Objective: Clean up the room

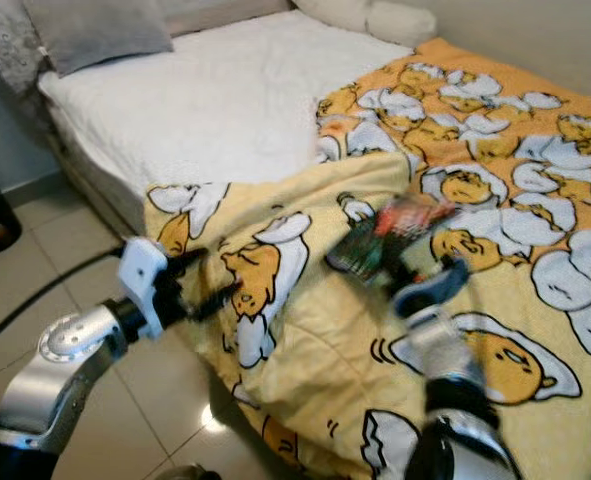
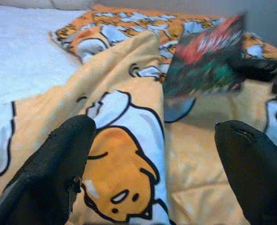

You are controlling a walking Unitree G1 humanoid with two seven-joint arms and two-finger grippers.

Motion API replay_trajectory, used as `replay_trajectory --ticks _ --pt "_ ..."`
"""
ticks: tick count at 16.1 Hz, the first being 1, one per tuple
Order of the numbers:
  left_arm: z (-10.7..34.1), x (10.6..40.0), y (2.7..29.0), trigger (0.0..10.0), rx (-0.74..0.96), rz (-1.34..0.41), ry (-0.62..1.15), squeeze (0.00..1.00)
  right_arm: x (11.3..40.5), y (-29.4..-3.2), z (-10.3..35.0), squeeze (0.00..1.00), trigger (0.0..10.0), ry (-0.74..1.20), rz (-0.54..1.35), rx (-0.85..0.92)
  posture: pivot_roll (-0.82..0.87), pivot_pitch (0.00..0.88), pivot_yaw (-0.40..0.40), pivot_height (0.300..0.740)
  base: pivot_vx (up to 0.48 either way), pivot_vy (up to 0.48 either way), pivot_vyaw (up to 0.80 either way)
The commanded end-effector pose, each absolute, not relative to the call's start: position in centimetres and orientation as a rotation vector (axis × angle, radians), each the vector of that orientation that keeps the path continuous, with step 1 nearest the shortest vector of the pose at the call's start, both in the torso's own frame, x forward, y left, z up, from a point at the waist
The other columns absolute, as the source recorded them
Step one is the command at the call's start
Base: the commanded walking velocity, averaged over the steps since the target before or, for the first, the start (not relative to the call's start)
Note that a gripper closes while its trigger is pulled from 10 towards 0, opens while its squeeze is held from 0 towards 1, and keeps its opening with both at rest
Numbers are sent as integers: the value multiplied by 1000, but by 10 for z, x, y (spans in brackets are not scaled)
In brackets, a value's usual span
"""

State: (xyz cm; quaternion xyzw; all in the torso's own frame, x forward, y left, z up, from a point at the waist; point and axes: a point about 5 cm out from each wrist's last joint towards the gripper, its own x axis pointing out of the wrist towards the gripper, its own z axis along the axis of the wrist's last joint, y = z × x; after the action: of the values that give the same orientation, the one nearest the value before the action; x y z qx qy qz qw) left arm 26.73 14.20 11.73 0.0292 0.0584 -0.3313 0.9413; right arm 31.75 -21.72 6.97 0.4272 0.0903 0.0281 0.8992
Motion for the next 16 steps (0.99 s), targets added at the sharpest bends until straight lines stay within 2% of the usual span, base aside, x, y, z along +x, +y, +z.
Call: replay_trajectory --ticks 1,2,3,5,6,7,11,14,16 --pt "117 270 145 10000 85 -618 106 533 326 -212 99 0 0 79 167 820 30 0 -17 740 0 0 0" --pt "118 274 145 10000 117 -584 92 533 325 -208 106 0 0 40 192 765 21 0 -11 740 0 0 0" --pt "121 277 146 10000 115 -556 76 529 323 -202 110 0 10000 37 203 722 16 0 -10 740 0 0 0" --pt "124 281 146 10000 102 -504 50 522 315 -186 118 0 10000 9 221 662 18 0 -6 740 0 0 0" --pt "125 284 147 10000 117 -473 44 384 313 -181 117 0 10000 10 177 626 22 0 -5 740 0 0 0" --pt "125 286 148 10000 144 -453 48 318 310 -176 114 0 10000 5 145 599 22 0 0 740 0 0 0" --pt "125 291 153 10000 163 -404 55 133 307 -162 109 0 10000 22 109 571 35 0 -10 740 0 0 -450" --pt "126 294 155 10000 168 -381 55 125 306 -166 107 0 10000 18 14 557 33 0 -12 740 0 161 -800" --pt "126 296 156 10000 171 -370 58 129 305 -165 106 0 10000 28 53 607 35 0 -15 740 0 302 -800"
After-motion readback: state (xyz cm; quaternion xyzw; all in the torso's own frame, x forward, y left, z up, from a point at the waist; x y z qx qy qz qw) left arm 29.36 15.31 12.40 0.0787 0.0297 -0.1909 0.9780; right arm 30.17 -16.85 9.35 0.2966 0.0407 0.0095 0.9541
